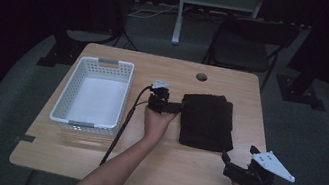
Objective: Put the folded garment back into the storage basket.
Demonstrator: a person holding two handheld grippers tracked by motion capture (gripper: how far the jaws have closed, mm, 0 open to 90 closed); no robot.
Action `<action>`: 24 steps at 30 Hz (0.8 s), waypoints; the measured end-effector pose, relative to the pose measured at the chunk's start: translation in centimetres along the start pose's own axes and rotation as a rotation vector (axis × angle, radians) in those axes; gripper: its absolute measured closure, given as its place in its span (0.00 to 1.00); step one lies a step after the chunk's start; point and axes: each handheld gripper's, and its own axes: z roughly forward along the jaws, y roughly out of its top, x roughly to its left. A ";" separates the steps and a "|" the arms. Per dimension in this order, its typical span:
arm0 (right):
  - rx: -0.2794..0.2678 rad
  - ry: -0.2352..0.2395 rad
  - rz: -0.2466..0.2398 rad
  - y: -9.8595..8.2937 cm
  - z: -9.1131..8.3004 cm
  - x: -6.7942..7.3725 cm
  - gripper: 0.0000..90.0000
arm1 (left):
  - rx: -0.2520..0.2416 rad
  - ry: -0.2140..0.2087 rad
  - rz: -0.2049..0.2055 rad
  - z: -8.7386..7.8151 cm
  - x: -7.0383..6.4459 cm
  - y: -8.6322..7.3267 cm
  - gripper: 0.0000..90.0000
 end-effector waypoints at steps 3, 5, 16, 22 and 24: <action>-0.005 -0.008 0.011 0.0 0.3 -0.1 0.07 | -0.001 -0.001 -0.006 0.2 0.1 0.1 0.02; -0.008 -0.007 0.020 0.1 0.4 -0.2 0.07 | 0.010 -0.002 0.000 0.3 0.2 0.2 0.02; 0.042 -0.006 0.041 -0.2 1.7 -0.5 0.07 | 0.056 -0.023 -0.063 2.2 0.6 -0.5 0.02; 0.066 -0.018 0.040 0.0 2.4 -0.7 0.07 | 0.073 -0.035 -0.075 3.1 0.6 -0.6 0.02; 0.077 -0.015 0.044 0.0 2.7 -0.8 0.07 | 0.071 -0.032 -0.085 3.1 0.7 -0.6 0.02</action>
